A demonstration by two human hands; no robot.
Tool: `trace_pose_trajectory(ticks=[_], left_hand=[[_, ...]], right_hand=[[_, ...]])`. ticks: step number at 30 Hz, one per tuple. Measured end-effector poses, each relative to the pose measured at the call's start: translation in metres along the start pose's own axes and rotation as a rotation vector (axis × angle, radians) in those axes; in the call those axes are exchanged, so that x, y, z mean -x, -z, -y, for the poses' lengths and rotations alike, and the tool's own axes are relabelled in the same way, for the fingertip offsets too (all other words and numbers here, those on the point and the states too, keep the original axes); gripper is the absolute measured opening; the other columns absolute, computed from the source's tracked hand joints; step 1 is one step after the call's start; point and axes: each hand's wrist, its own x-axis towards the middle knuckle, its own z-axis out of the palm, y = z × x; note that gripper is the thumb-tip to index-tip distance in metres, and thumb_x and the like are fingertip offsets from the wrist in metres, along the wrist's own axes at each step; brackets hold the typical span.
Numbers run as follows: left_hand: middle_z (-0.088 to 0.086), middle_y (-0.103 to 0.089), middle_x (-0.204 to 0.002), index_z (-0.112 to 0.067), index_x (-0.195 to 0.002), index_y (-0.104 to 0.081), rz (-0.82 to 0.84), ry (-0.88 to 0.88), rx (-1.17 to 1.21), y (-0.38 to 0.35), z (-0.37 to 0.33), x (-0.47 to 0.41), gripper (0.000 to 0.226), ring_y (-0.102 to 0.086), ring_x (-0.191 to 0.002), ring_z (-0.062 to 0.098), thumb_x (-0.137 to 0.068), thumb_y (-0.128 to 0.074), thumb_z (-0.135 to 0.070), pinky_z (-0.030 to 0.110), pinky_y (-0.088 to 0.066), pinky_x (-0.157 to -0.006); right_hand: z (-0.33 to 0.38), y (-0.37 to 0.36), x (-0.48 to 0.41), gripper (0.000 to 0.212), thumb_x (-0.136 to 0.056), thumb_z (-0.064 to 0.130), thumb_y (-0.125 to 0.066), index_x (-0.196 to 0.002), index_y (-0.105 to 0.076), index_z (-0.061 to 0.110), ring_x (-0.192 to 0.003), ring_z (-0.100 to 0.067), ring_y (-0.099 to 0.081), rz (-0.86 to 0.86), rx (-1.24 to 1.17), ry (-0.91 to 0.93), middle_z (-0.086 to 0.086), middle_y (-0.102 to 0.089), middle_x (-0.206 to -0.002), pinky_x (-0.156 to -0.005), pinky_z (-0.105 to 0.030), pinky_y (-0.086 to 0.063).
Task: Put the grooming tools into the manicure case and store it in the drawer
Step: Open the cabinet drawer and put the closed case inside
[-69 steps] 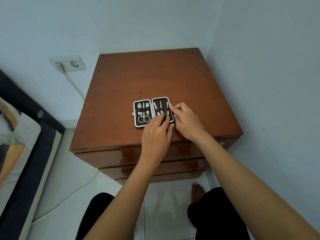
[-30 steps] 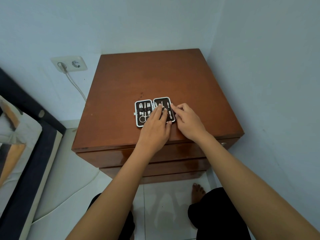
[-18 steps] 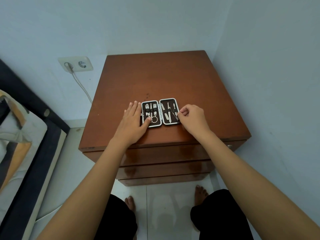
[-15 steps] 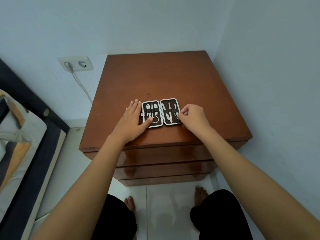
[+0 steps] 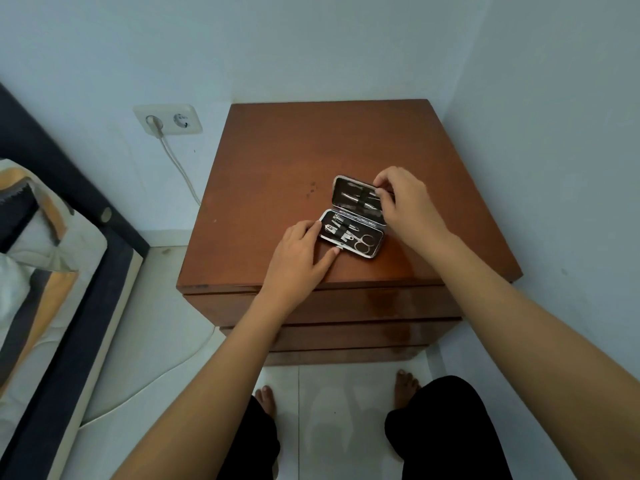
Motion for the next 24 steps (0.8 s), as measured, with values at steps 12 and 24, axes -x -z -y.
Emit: trace_pose_trajectory(ticks=[12, 24], left_hand=[[0.006, -0.056, -0.114, -0.003, -0.132, -0.049, -0.146, 0.197, 0.271, -0.013, -0.008, -0.004, 0.055, -0.054, -0.103, 0.019, -0.085, -0.066, -0.027, 0.029, -0.047, -0.09], [0.011, -0.056, -0.115, -0.001, -0.128, -0.053, -0.119, 0.26, 0.221, -0.005, -0.021, -0.008, 0.041, -0.054, -0.108, 0.024, -0.094, -0.054, -0.024, 0.031, -0.045, -0.092]], right_hand=[[-0.009, -0.019, 0.053, 0.025, -0.09, 0.02, -0.055, -0.112, -0.063, 0.009, -0.104, -0.021, -0.051, 0.093, 0.068, 0.162, -0.006, -0.06, -0.11, -0.09, -0.031, -0.044], [-0.002, -0.022, 0.056, 0.028, -0.088, 0.02, -0.059, -0.113, -0.065, 0.01, -0.109, -0.02, -0.051, 0.059, -0.037, -0.019, -0.004, -0.059, -0.115, -0.092, -0.023, -0.036]])
